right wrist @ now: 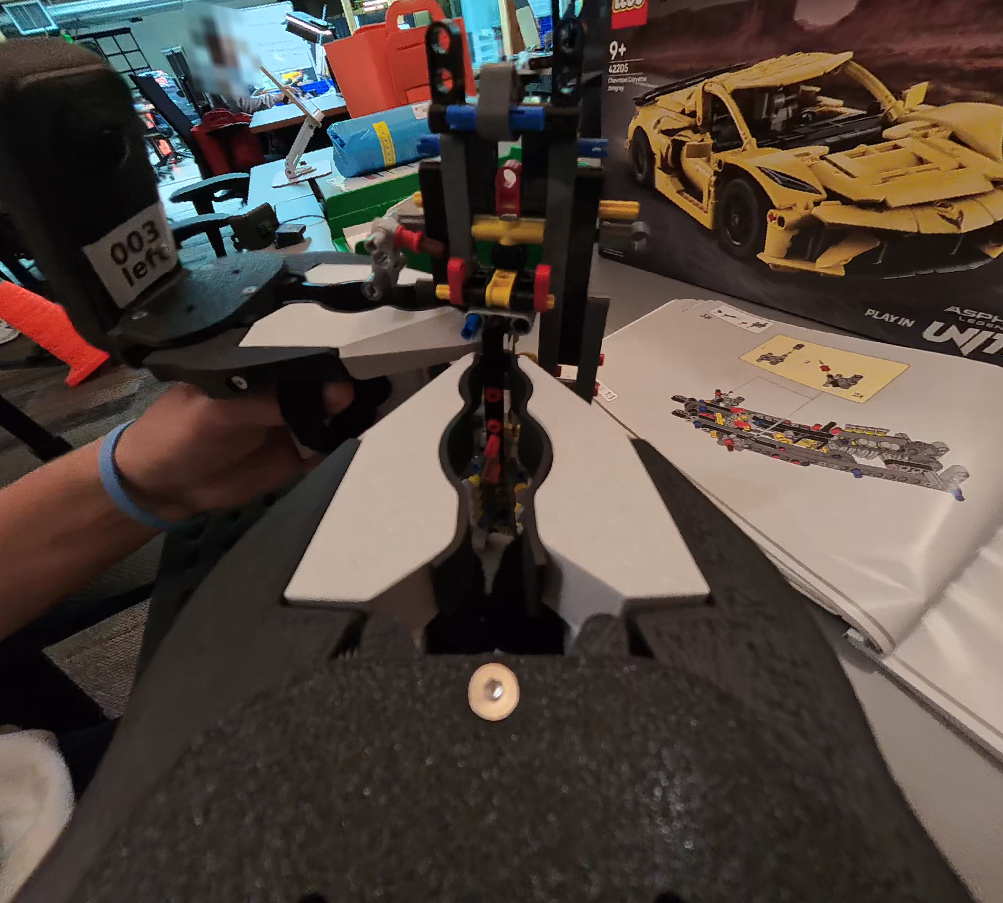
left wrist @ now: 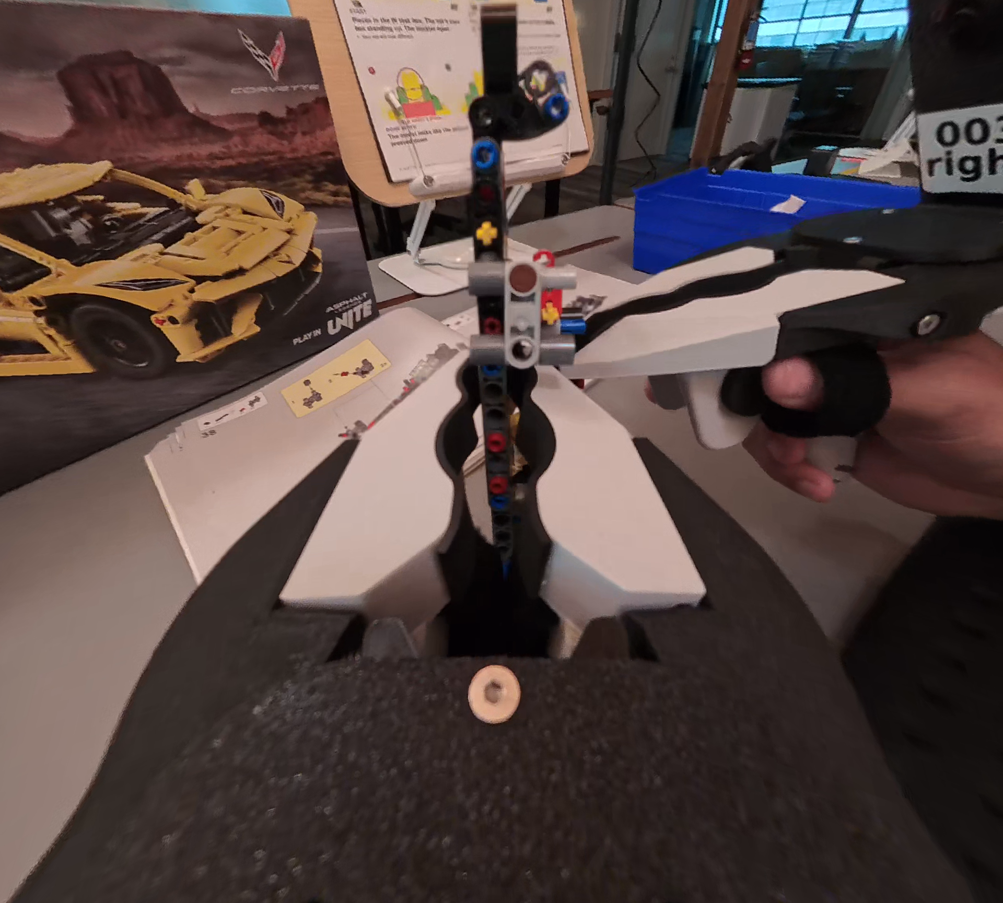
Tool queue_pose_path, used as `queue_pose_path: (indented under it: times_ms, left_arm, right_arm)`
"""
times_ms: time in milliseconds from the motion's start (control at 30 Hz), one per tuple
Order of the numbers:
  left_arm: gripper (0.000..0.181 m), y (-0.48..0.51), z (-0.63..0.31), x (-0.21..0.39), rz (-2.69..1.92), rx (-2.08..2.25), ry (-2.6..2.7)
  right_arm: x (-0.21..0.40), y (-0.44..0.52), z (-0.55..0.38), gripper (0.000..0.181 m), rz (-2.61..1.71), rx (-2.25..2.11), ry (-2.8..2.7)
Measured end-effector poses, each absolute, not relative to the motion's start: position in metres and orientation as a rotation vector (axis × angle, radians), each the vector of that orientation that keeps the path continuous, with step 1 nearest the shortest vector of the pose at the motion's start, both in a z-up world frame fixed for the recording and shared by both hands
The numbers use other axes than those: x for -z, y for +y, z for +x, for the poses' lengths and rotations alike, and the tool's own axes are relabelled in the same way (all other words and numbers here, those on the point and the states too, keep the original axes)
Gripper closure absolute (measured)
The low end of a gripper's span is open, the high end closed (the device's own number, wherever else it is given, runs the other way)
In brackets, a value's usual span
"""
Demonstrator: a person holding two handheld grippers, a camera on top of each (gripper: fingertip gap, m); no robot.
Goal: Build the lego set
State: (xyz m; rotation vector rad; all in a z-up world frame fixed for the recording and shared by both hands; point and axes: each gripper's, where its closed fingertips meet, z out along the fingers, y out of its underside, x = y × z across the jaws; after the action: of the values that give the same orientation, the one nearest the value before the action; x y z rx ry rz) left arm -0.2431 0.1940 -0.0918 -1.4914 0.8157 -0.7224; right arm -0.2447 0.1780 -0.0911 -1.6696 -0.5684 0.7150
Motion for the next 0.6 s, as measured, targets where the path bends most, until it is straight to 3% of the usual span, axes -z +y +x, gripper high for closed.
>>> queue_pose_path:
  times_ms: [133, 300, 433, 600]
  left_arm:
    - [0.175, 0.208, -0.254, 0.095, -1.535, 0.741, 0.839]
    - [0.174, 0.223, -0.265, 0.088, -1.530, 0.990, 0.798]
    - [0.174, 0.218, -0.285, 0.054, -1.443, 1.169, 0.735]
    - [0.174, 0.211, -0.332, 0.018, -1.401, 1.221, 0.624]
  right_arm:
    - [0.082, 0.171, -0.245, 0.166, -1.547, -0.814, -0.678]
    - [0.114, 0.168, -0.220, 0.162, -1.634, -0.765, -0.898]
    - [0.158, 0.171, -0.206, 0.158, -1.785, -0.685, -1.052]
    - [0.182, 0.162, -0.251, 0.157, -1.870, -0.823, -1.096]
